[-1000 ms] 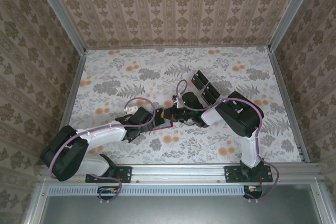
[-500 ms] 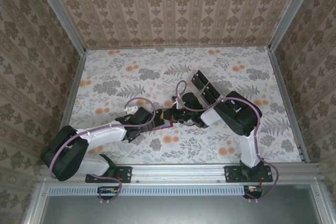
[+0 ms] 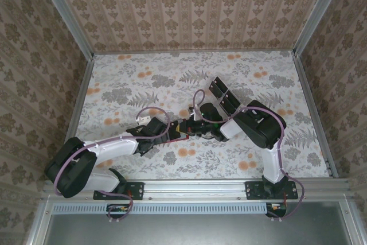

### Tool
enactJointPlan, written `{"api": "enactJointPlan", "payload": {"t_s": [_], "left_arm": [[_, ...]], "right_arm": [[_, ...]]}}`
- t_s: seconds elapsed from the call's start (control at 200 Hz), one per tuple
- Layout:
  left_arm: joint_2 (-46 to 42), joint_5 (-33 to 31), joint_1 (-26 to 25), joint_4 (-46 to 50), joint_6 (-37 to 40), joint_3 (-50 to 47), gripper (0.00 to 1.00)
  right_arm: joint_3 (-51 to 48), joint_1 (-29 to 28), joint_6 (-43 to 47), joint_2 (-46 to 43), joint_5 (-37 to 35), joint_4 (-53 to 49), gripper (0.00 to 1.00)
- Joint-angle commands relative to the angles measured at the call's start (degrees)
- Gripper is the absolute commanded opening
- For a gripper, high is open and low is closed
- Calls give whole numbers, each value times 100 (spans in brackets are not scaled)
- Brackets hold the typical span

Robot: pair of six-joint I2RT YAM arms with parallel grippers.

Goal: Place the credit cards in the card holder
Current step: Insert the credit card into the card slot.

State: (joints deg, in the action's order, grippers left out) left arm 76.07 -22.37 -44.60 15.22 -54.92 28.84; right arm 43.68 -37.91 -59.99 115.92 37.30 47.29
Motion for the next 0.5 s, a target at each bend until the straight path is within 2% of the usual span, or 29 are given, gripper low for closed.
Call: {"api": "enactJointPlan", "payload": {"t_s": [0.0,0.495], "left_arm": [[311,198,17,860,-37,-396,99],[355,206,5,823,-63,-416,100]], "right_arm": [[-202,-41,-83,-51,-186,-295,0],[32,-50,-170,37,-162,-651,0]]}}
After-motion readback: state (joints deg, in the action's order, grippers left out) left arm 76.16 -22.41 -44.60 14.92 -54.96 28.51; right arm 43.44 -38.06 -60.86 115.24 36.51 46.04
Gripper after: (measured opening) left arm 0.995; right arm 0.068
